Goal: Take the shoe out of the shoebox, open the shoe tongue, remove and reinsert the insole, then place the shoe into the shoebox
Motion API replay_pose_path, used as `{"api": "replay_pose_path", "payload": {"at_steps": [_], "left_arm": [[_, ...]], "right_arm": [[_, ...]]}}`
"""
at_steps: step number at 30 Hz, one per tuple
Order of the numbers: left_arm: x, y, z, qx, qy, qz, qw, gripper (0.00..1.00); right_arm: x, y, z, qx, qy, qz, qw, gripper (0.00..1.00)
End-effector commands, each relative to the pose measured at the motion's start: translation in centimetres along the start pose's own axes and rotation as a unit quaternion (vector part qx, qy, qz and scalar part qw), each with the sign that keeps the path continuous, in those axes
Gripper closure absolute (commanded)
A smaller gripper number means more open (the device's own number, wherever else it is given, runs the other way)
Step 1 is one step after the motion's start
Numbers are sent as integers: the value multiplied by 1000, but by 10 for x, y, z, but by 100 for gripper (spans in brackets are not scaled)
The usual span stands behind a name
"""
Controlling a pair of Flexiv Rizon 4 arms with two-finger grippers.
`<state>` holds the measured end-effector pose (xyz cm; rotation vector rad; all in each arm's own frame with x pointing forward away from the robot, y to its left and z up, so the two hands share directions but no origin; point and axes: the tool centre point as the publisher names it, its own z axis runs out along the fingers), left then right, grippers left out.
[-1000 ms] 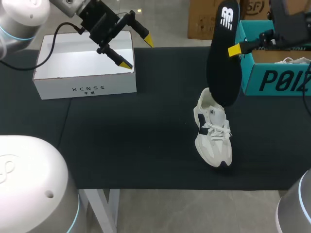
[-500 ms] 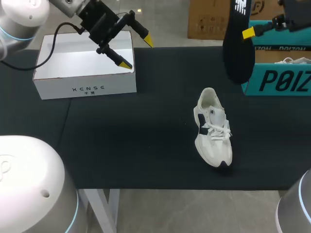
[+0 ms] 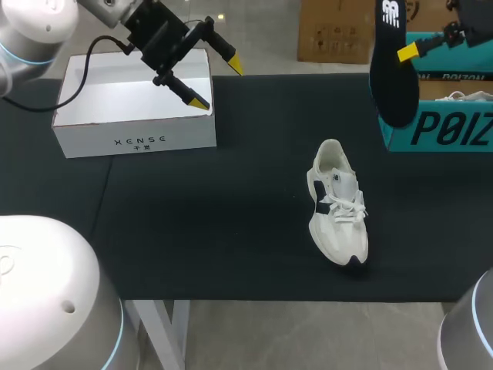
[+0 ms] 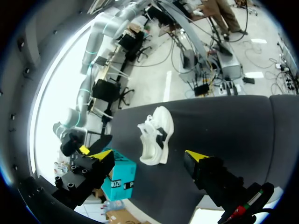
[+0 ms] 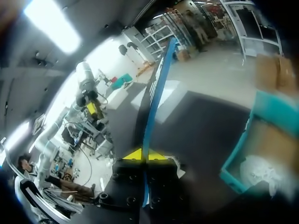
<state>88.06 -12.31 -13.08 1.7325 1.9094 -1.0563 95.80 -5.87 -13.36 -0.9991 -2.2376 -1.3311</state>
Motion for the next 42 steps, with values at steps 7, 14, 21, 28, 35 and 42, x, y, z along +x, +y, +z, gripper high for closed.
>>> {"api": "replay_pose_path", "payload": {"at_steps": [7, 14, 21, 28, 35, 42], "left_arm": [[-1, 1, 0, 0, 3, 0, 1000, 0], [-1, 1, 0, 0, 3, 0, 1000, 0], [-1, 1, 0, 0, 3, 0, 1000, 0], [-1, 1, 0, 0, 3, 0, 1000, 0], [-1, 1, 0, 0, 3, 0, 1000, 0], [-1, 1, 0, 0, 3, 0, 1000, 0]], "right_arm": [[1, -7, -2, -9, 1, -2, 1000, 100], [1, -7, -2, -9, 1, -2, 1000, 100], [1, -7, -2, -9, 1, -2, 1000, 100], [8, -25, 9, -13, 2, 11, 1000, 100], [28, -45, 42, -16, 17, 20, 1000, 100], [32, -44, 84, -10, 12, 9, 1000, 100]]}}
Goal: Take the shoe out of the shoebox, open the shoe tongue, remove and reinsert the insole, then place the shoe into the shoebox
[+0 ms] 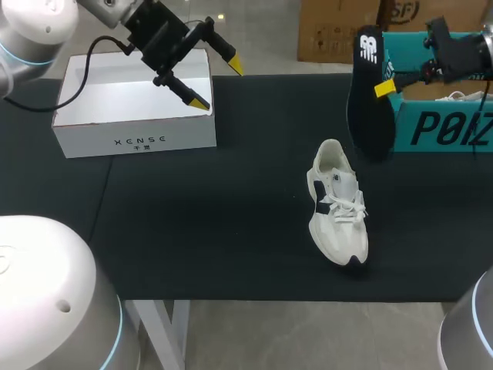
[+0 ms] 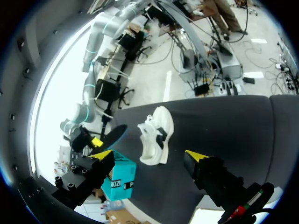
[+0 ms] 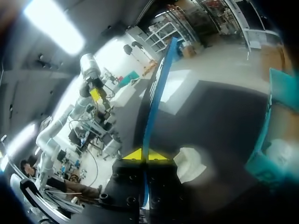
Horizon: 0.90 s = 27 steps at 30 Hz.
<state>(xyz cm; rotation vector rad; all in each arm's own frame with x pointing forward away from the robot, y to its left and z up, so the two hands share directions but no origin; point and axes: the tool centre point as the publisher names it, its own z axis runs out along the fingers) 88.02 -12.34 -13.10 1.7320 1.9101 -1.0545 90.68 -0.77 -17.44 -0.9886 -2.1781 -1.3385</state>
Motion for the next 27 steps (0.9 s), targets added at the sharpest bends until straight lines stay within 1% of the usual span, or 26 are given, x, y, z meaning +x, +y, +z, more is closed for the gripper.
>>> {"api": "replay_pose_path", "payload": {"at_steps": [1, 6, 10, 20, 22, 27], "left_arm": [[-1, 1, -1, 1, 3, 0, 1000, 0], [-1, 1, -1, 1, 3, 0, 1000, 0], [-1, 1, -1, 1, 3, 0, 1000, 0], [-1, 1, -1, 1, 3, 0, 1000, 0], [-1, 1, -1, 1, 3, 0, 1000, 0], [-1, 1, -1, 1, 3, 0, 1000, 0]], "right_arm": [[-3, 5, 27, -8, -4, -7, 1000, 100], [-18, 16, 48, -10, -5, -12, 1000, 100], [-28, 20, 58, -7, -8, -14, 1000, 100], [-54, 7, 63, -30, -17, -2, 999, 100], [-57, 5, 64, -40, -18, -2, 999, 100], [-61, 3, 67, -36, -23, -6, 999, 100]]}}
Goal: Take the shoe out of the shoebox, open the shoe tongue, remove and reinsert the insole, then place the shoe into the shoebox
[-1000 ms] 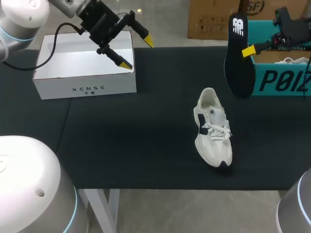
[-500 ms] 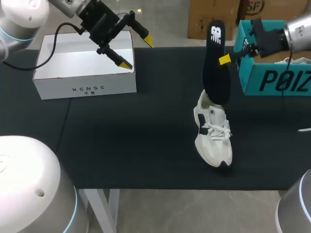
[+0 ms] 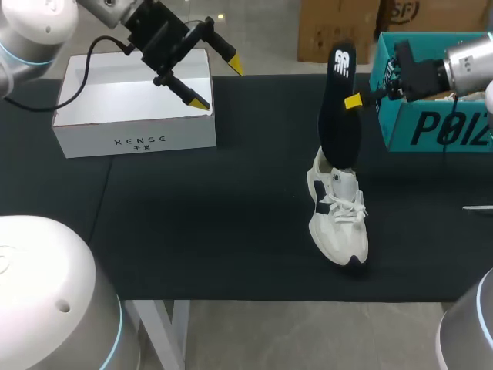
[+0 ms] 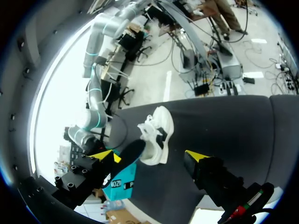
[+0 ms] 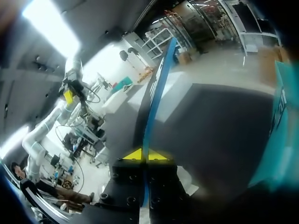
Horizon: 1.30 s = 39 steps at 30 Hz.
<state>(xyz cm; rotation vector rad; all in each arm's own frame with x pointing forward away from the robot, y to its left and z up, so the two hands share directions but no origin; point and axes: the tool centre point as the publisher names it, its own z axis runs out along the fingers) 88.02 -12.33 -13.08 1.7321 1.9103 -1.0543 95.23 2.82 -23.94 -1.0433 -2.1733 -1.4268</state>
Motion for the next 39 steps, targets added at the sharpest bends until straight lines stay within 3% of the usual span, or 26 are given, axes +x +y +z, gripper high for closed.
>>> {"api": "replay_pose_path", "payload": {"at_steps": [1, 15, 29, 39], "left_arm": [[-1, 1, -1, 1, 2, 0, 1000, 0], [-1, 1, -1, 1, 2, 0, 1000, 0], [-1, 1, -1, 1, 2, 0, 1000, 0], [-1, 1, -1, 1, 2, 0, 1000, 0]], "right_arm": [[-1, -3, 5, 3, -6, -4, 1000, 100], [-9, -3, 20, 1, -10, -13, 1000, 100], [-27, -31, 29, -3, -18, -1, 1000, 100], [-20, -39, 23, 6, -24, -22, 999, 100]]}}
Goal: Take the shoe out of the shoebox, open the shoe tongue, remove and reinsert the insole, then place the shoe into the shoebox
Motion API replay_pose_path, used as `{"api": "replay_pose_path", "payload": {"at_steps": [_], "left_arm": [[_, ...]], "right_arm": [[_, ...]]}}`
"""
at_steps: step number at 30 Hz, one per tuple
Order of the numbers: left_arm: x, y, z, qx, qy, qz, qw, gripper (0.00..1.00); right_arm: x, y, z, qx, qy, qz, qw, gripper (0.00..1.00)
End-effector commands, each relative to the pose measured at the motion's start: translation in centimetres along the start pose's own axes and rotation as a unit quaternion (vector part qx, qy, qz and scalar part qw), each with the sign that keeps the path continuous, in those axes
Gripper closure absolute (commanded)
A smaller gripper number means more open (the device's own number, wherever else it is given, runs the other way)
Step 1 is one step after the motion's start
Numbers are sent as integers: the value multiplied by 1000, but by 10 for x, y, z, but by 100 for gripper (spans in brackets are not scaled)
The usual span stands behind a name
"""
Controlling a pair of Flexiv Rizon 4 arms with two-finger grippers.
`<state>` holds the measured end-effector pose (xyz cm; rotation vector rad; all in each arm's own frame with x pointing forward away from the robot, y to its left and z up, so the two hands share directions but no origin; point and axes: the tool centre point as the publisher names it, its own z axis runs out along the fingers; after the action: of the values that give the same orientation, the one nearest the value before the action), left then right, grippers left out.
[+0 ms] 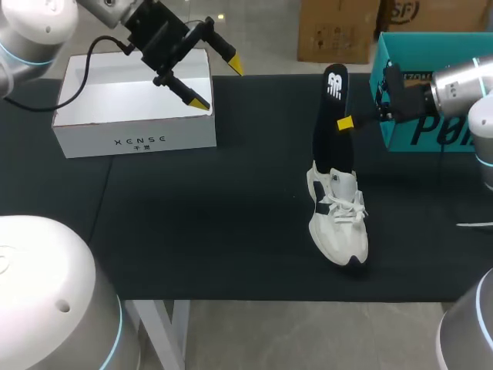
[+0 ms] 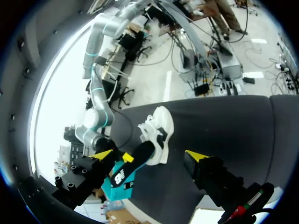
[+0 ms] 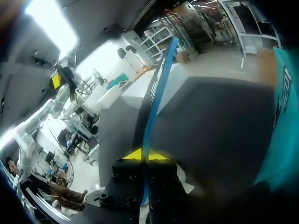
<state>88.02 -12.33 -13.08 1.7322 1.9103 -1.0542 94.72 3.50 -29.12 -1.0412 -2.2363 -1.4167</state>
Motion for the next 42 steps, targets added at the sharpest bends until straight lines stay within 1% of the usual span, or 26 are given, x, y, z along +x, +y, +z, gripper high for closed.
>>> {"api": "replay_pose_path", "payload": {"at_steps": [1, 8, 13, 16, 22, 37, 42], "left_arm": [[-1, 1, 0, 1, 2, 0, 1000, 0], [-1, 1, 0, 1, 2, 0, 1000, 0], [-1, 1, 0, 1, 2, 0, 1000, 0], [-1, 1, 0, 1, 2, 0, 1000, 0], [-1, 1, 0, 1, 2, 0, 1000, 0], [-1, 1, 0, 1, 2, 0, 1000, 0], [-1, 1, 0, 1, 2, 0, 1000, 0]], "right_arm": [[9, -5, -8, -1, -6, -8, 1000, 100], [23, -20, -9, -2, -10, -19, 1000, 100], [27, -32, -4, -3, -9, -17, 1000, 100], [28, -35, -1, 6, -7, -19, 1000, 100], [25, -35, -2, 23, -10, -25, 999, 100], [25, -66, 3, 48, -3, -13, 999, 100], [28, -76, 8, 57, 3, -5, 998, 100]]}}
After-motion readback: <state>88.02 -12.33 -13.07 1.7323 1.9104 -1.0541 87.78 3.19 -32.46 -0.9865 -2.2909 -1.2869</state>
